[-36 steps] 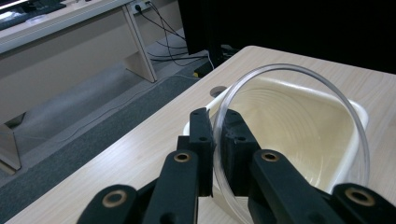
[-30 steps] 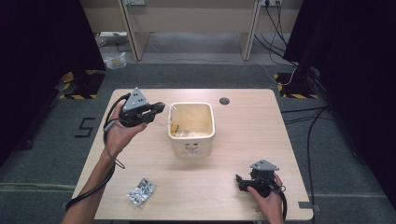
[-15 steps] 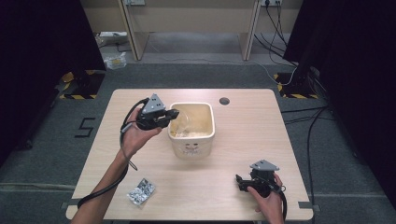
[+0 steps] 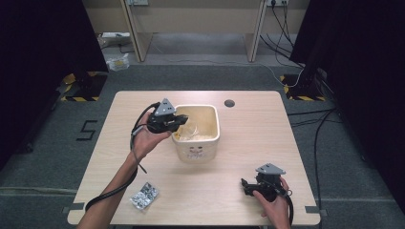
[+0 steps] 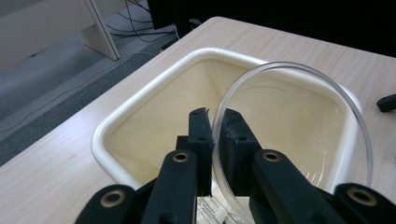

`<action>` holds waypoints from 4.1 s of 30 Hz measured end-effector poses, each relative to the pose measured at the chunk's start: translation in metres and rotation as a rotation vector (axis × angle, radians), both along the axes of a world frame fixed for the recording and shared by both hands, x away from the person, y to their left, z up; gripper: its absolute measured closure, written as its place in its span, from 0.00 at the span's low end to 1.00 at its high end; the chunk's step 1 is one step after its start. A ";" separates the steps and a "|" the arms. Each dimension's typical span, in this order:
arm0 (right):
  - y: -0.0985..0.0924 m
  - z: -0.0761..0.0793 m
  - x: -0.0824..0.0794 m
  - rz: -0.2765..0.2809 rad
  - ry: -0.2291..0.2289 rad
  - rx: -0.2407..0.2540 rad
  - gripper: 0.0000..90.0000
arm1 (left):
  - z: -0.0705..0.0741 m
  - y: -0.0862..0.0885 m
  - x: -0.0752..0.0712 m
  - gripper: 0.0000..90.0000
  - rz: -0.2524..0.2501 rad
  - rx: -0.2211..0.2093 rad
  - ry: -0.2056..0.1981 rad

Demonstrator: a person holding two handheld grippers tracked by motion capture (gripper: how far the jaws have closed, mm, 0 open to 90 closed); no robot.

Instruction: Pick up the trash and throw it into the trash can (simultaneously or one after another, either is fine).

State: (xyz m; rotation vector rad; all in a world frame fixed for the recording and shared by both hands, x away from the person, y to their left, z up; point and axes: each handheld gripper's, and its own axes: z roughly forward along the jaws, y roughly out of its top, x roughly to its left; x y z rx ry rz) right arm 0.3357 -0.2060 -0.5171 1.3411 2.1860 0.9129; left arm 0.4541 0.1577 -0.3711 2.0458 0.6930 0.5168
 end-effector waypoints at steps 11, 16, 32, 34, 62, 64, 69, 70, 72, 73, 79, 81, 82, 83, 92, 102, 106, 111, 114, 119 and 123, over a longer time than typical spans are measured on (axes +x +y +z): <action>0.000 0.000 0.000 -0.002 0.002 0.001 0.11 | -0.016 0.000 0.005 0.87 0.006 0.015 0.040; 0.000 0.000 0.000 -0.002 0.002 0.001 0.11 | -0.014 0.003 0.006 0.80 0.014 -0.003 0.045; 0.000 0.000 0.000 -0.001 0.003 0.000 0.11 | -0.001 0.025 -0.004 0.41 0.032 -0.129 0.092; 0.000 0.000 0.000 -0.002 0.003 0.001 0.11 | 0.001 0.028 -0.006 0.39 0.033 -0.148 0.101; 0.000 0.000 0.000 -0.002 0.003 0.001 0.11 | 0.003 0.065 -0.054 0.21 -0.017 -0.155 0.110; 0.000 0.000 0.000 -0.002 0.002 0.001 0.11 | 0.000 0.068 -0.056 0.21 -0.011 -0.155 0.111; 0.000 0.000 0.000 -0.002 0.003 0.001 0.11 | -0.007 0.073 -0.059 0.21 -0.007 -0.167 0.122; 0.000 0.000 0.000 -0.002 0.003 0.001 0.11 | -0.008 0.073 -0.060 0.21 -0.008 -0.166 0.124; 0.000 0.000 0.000 -0.002 0.003 0.001 0.11 | -0.010 0.074 -0.063 0.21 -0.011 -0.157 0.123; 0.000 0.000 0.000 -0.002 0.002 0.001 0.11 | -0.010 0.075 -0.065 0.21 -0.011 -0.157 0.123; 0.000 0.000 0.000 -0.002 0.003 0.001 0.11 | -0.019 0.078 -0.077 0.20 -0.009 -0.147 0.123; 0.000 0.000 0.000 -0.002 0.003 0.001 0.11 | -0.024 0.078 -0.081 0.20 -0.003 -0.120 0.123; 0.000 0.000 0.000 -0.002 0.003 0.001 0.11 | -0.024 0.078 -0.081 0.20 -0.003 -0.120 0.123; 0.000 0.000 0.000 -0.002 0.003 0.001 0.11 | -0.027 0.078 -0.082 0.20 -0.004 -0.118 0.126; 0.000 0.000 0.000 -0.002 0.003 0.001 0.11 | -0.047 0.081 -0.090 0.20 0.009 -0.099 0.144; 0.000 0.000 0.000 -0.002 0.003 0.001 0.11 | -0.074 0.081 -0.104 0.20 0.032 -0.079 0.170; 0.000 0.000 0.000 -0.002 0.003 0.001 0.11 | -0.083 0.081 -0.108 0.20 0.038 -0.062 0.178; 0.000 0.000 0.000 -0.002 0.002 0.001 0.11 | -0.091 0.085 -0.115 0.20 0.048 -0.039 0.190; 0.000 0.000 0.000 -0.001 0.002 0.002 0.11 | -0.098 0.088 -0.120 0.20 0.059 -0.030 0.203; 0.000 0.000 0.000 -0.002 0.003 0.001 0.11 | -0.110 0.095 -0.127 0.20 0.070 -0.004 0.227; 0.000 0.000 0.000 -0.002 0.002 0.002 0.11 | -0.115 0.099 -0.134 0.20 0.075 -0.002 0.240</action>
